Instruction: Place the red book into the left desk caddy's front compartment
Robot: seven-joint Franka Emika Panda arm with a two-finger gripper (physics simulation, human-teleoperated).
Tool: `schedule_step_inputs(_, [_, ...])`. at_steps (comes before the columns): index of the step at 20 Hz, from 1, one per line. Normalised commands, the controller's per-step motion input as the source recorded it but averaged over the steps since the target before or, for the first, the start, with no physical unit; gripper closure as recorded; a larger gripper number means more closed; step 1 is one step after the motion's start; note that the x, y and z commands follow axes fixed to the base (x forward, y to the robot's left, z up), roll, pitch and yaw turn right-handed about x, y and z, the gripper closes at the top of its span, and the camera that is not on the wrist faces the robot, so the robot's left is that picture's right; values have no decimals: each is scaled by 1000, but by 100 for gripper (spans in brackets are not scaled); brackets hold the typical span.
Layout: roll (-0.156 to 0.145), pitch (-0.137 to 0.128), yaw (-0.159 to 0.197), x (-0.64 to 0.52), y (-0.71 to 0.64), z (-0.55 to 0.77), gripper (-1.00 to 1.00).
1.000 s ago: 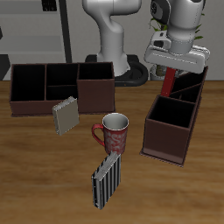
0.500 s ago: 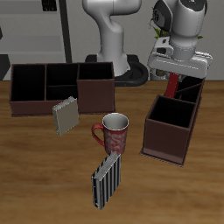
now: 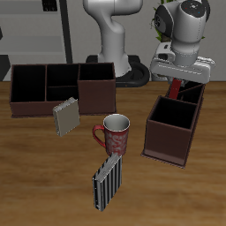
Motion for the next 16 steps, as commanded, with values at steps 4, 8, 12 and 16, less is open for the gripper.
schedule_step_inputs(4, [6, -7, -12, 47, -21, -61, 100])
schedule_step_inputs(8, [0, 5, -6, 52, -24, -66, 100])
schedule_step_inputs(12, [-4, -23, 13, 38, -15, 25, 100])
schedule_step_inputs(16, [-4, -42, 14, -21, -25, 114, 100])
